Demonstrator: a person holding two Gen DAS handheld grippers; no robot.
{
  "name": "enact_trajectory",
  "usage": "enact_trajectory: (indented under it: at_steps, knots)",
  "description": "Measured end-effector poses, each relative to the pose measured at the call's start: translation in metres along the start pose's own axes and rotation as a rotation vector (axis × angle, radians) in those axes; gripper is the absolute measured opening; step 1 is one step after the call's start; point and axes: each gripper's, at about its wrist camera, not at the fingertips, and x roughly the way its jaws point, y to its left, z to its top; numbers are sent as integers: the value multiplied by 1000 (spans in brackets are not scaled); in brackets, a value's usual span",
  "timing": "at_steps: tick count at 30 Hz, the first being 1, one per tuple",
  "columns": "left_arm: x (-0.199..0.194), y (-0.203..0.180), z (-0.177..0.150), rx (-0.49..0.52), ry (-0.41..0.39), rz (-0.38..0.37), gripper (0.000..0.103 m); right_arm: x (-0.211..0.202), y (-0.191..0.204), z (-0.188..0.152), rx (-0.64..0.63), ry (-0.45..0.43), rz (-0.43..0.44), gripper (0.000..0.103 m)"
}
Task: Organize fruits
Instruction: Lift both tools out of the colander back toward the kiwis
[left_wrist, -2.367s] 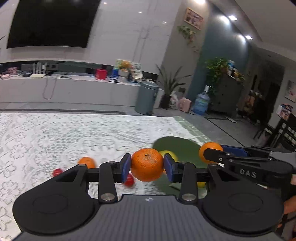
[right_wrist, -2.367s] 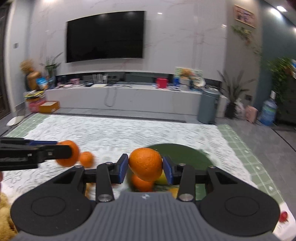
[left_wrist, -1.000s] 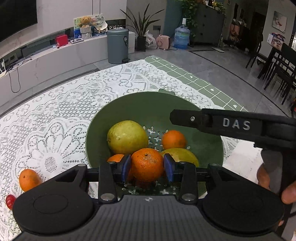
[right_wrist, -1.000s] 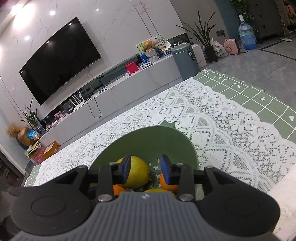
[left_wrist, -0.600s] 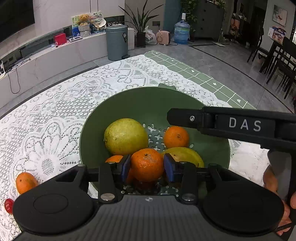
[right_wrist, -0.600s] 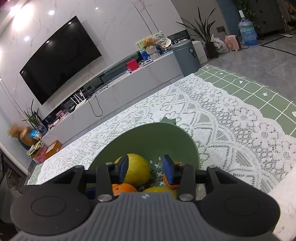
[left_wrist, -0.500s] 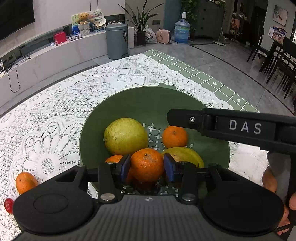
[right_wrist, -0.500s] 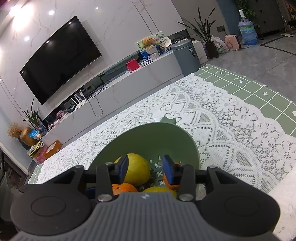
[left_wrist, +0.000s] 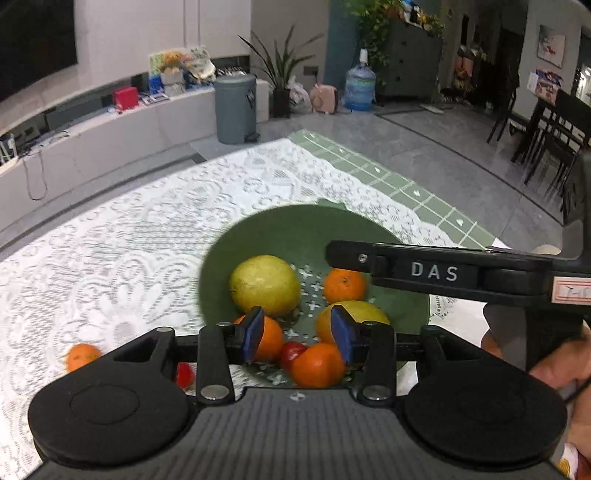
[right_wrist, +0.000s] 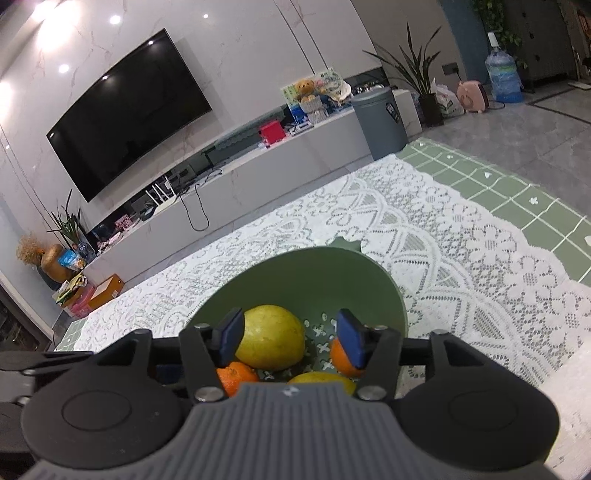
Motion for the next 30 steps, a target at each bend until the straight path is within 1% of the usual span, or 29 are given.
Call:
enact_trajectory:
  at_steps: [4,13,17,20,23,25,30]
  knots:
    - [-24,15,-8,-37,-38,51,50,-7,8,-2,-41,-25,-1,65]
    - [-73,60,-30,-128,-123,156,51,-29,30,-7,-111,-78,-2,65]
    - [-89,79,-44,-169,-150,201,51,-37,38,-13,-80,-66,46,65]
    - [-96,95,-55,-207,-156,225,51,-42,53,-18,-121,-83,44,65]
    - [-98,109,-67,-231,-155,240,51,-44,67,-25,-124,-84,77,65]
    - [-99,114,-75,-236,-155,253,52,-45,79,-33,-158,-87,87,65]
    - [-102,121,-96,-235,-174,267,55,-49,119,-58,-322,-133,98,65]
